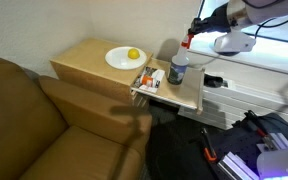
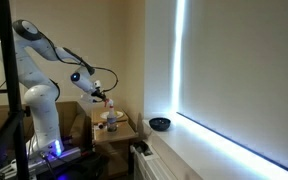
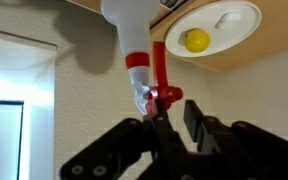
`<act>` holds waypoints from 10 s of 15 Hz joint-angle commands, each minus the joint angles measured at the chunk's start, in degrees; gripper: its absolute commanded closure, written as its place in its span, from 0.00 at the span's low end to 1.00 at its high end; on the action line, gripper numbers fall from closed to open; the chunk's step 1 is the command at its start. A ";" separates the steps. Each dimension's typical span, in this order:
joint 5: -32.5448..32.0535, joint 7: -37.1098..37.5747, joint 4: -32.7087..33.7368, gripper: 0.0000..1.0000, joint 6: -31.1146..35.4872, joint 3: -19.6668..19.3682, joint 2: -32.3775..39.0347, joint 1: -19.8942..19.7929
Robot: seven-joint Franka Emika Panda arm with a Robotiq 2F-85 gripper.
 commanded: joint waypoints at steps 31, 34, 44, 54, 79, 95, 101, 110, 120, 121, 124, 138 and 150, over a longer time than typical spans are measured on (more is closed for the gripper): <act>-45.11 37.38 -5.49 0.00 5.58 -36.51 3.50 34.94; -45.11 37.38 -5.48 0.00 6.53 -36.51 4.55 35.07; -32.51 30.25 0.22 0.00 13.44 -27.72 8.72 28.67; -32.15 30.99 0.05 0.00 14.16 -24.73 9.43 26.36; -27.66 33.03 0.38 1.00 -0.28 -18.84 5.19 15.21; -57.76 49.96 -4.92 0.00 -7.10 -29.66 -1.29 21.28; -58.29 49.46 -1.83 0.00 -3.96 -26.89 7.44 19.92; -55.39 48.38 3.62 0.00 10.99 -23.16 17.40 20.87; -56.30 48.70 4.76 0.60 11.31 -23.36 19.46 20.90; -56.50 48.64 4.68 0.67 11.51 -23.37 19.50 20.84; -56.79 48.60 4.37 0.87 11.73 -23.53 19.51 20.74; -62.52 45.95 -1.15 0.94 -14.09 -34.54 -4.42 22.84; -72.91 56.19 -1.61 0.75 -28.34 -46.49 -21.19 49.68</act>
